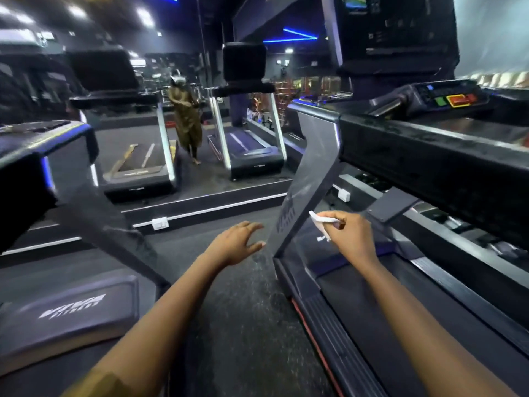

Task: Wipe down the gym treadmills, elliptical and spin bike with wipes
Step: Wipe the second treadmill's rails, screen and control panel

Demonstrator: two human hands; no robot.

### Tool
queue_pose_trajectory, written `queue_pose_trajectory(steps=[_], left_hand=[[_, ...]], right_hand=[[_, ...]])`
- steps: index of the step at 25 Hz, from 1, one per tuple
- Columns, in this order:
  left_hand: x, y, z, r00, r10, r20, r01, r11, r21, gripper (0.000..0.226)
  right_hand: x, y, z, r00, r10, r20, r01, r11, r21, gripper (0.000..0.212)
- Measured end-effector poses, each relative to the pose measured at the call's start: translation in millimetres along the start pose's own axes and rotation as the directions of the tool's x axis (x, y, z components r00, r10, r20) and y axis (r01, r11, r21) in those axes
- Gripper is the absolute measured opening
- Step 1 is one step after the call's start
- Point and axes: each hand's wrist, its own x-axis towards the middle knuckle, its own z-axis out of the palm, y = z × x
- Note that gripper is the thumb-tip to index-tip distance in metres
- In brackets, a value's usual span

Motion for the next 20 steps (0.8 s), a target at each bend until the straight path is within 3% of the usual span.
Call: queue_pose_trajectory(steps=[4,6,9,13,16,18,20], left_hand=[[91.8,4.4,-22.9,0.933,0.293,-0.208,-0.317,0.944,-0.092,0.057],[136.5,12.3,-32.4,0.846,0.431,-0.313,-0.479,0.873,-0.091,0.065],[220.6,22.0,-45.6,0.653,0.631,-0.420,-0.699,0.715,-0.012,0.076],[312.2,40.5,-61.8,0.439,0.784,-0.439,-0.862,0.505,0.039,0.089],[348.8,59.7,-70.8,0.297,0.850,-0.435,-0.928,0.365,0.079,0.099],[365.7,69.5,-73.2,0.247,0.860,-0.446,-0.945,0.315,0.085,0.106],[378.3,74.4,-67.6,0.193,0.872,-0.450,-0.957,0.268,0.109,0.111]], right_hand=[[47.4,-6.4,-1.7,0.971,-0.085,-0.226,0.077,0.996,-0.043,0.015],[66.8,-5.7,-1.5,0.933,-0.115,-0.340,0.099,0.993,-0.065,0.017],[99.8,-4.4,7.4,0.844,-0.147,-0.515,0.112,0.989,-0.098,0.020],[133.3,-25.8,14.4,0.640,-0.191,-0.745,0.055,0.978,-0.203,0.025],[160.0,-48.3,13.8,0.455,-0.406,-0.793,-0.025,0.884,-0.467,0.030],[183.3,-55.9,16.9,0.469,-0.554,-0.688,-0.102,0.739,-0.666,0.037],[202.3,-53.5,25.7,0.588,-0.610,-0.530,-0.175,0.544,-0.821,0.043]])
